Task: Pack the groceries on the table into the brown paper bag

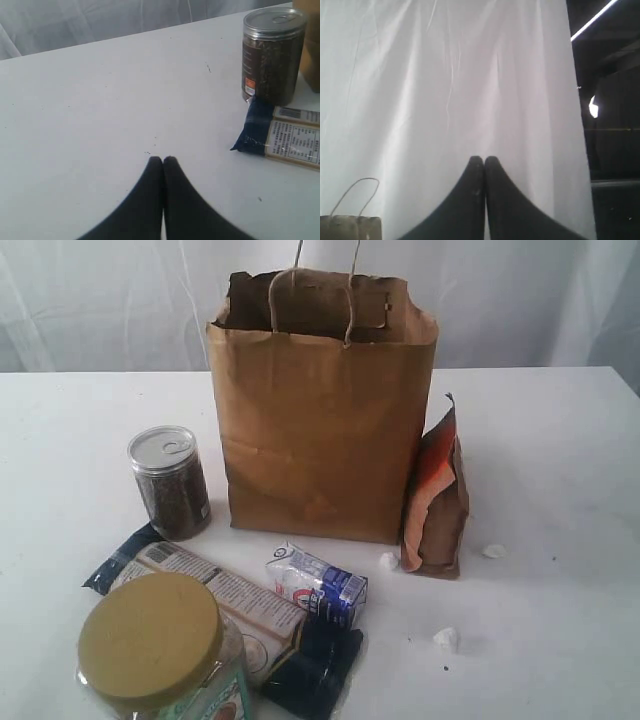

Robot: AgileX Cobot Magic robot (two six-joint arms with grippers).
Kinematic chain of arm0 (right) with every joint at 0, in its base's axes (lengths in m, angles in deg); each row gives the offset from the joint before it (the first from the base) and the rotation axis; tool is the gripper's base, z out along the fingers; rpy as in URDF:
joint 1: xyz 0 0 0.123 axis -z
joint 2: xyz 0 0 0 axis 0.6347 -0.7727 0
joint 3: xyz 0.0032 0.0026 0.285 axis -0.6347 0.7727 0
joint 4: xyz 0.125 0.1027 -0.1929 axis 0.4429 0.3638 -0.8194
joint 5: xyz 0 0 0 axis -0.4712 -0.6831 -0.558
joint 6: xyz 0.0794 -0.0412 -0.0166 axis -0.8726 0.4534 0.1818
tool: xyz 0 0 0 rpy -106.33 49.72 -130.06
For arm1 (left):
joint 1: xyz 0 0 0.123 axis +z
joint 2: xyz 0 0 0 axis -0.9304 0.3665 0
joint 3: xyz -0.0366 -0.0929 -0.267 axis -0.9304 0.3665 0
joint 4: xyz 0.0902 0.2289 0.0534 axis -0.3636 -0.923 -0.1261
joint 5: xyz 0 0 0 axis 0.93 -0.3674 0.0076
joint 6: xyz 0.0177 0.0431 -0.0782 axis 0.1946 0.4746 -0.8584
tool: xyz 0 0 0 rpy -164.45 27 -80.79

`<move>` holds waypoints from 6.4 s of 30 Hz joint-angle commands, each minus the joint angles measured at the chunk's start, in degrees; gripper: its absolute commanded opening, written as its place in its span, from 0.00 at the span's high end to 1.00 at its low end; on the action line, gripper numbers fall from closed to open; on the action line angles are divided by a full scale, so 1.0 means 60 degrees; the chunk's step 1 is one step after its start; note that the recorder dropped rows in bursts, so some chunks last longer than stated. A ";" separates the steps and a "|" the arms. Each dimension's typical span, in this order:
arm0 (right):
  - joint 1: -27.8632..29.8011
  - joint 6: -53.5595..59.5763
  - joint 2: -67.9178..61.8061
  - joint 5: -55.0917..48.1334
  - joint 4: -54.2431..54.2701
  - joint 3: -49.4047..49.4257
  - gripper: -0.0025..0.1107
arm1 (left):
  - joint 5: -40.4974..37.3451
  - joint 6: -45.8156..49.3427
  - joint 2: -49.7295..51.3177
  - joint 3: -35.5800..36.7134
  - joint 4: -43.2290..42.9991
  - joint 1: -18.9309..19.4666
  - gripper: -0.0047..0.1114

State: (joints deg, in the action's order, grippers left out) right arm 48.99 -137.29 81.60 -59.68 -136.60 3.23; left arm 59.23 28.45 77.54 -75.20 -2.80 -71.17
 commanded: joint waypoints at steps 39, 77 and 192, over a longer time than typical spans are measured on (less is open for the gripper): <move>-0.0367 0.9916 0.0241 -0.4725 0.9158 0.3298 0.98 | 0.0009 -0.0047 -0.0045 0.0029 0.0058 -0.0056 0.96; -0.0367 0.9899 0.0241 -0.4705 0.9201 0.3298 0.98 | 0.3308 -0.2951 -0.0045 0.0029 0.0584 -0.0056 0.96; -0.0367 0.9899 0.0241 -0.4705 0.9221 0.3298 0.98 | -0.6888 1.0662 1.8897 -1.4865 0.5373 -0.1104 0.06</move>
State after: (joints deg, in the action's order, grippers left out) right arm 46.81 -78.51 82.74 -88.01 -81.31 22.74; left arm 17.12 92.97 191.11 -165.70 30.85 -77.66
